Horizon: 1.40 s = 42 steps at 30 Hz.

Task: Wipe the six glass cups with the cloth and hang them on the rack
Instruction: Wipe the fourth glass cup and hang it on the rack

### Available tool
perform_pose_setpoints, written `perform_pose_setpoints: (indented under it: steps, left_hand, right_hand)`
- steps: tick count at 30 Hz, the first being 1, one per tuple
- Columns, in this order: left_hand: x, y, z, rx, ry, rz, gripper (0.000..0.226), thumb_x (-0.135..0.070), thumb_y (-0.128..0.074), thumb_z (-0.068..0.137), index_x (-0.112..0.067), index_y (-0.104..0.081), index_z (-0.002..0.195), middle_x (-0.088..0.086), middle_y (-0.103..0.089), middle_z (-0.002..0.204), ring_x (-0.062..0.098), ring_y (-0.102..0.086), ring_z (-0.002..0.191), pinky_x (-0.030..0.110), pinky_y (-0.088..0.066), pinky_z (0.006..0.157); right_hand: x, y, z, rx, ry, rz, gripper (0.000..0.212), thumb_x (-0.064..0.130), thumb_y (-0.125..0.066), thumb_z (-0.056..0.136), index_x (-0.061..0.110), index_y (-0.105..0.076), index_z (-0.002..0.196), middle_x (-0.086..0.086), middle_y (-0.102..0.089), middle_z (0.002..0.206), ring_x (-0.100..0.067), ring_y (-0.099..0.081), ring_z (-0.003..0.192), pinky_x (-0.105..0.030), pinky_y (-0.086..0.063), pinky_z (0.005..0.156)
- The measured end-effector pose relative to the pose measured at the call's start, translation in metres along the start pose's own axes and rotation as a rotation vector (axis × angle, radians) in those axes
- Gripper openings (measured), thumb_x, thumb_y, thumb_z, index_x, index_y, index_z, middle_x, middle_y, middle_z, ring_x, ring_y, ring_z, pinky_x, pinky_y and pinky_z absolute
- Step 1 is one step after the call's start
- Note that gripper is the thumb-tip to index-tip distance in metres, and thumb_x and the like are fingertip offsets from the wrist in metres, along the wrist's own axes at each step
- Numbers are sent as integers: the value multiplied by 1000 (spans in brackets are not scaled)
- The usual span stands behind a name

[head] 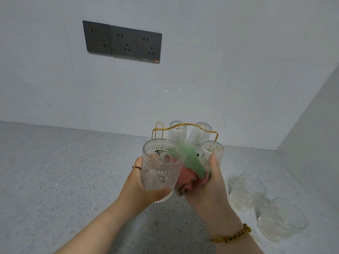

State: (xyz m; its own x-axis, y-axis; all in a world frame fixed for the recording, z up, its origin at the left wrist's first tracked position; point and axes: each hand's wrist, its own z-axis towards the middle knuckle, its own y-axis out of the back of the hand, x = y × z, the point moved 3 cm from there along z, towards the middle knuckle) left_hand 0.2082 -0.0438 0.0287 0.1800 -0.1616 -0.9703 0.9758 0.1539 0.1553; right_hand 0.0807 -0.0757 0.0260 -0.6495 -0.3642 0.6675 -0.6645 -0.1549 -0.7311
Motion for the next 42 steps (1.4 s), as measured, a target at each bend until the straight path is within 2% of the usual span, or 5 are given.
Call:
perform_pose_setpoints:
  steps: [12, 18, 25, 35, 42]
  left_hand:
    - [17, -5, 6, -91, -54, -193, 94, -36, -76, 30, 0, -49, 113, -1, -63, 90, -11, -63, 72, 5, -48, 58]
    - [5, -4, 13, -161, -52, -137, 59, -1, -82, 53, -28, -40, 84, -12, -53, 83, -22, -56, 64, -2, -42, 55]
    - [22, 5, 17, -65, -10, -83, 95, -38, -77, 30, -3, -50, 114, -6, -63, 91, -12, -62, 72, 2, -45, 55]
    - [17, 3, -7, -28, -19, -35, 69, -35, -80, 28, -32, -46, 89, -17, -65, 78, -23, -56, 76, -4, -41, 59]
    - [17, 4, -10, 90, -55, 193, 70, -9, -84, 53, -45, -41, 94, -21, -57, 90, -27, -51, 81, -2, -41, 61]
  right_hand:
    - [-41, -8, -1, 27, -128, 256, 63, 49, -33, 89, 3, -75, 83, -18, -72, 92, -29, -71, 77, -37, -58, 65]
    - [-51, -12, -7, 147, -180, 183, 55, 49, -48, 77, 4, -71, 98, -14, -71, 102, -25, -69, 92, -34, -57, 76]
    - [-53, -1, -15, 209, -79, 231, 79, 19, -84, 56, 7, -52, 127, -19, -57, 127, -32, -61, 107, -46, -50, 91]
    - [-30, 10, -19, 105, -44, 141, 65, 27, -91, 36, 2, -72, 93, -17, -71, 98, -27, -70, 85, -34, -58, 66]
    - [30, -4, -19, -15, 194, -459, 16, 22, -47, 85, 8, -54, 83, 2, -57, 56, -6, -51, 47, -17, -41, 45]
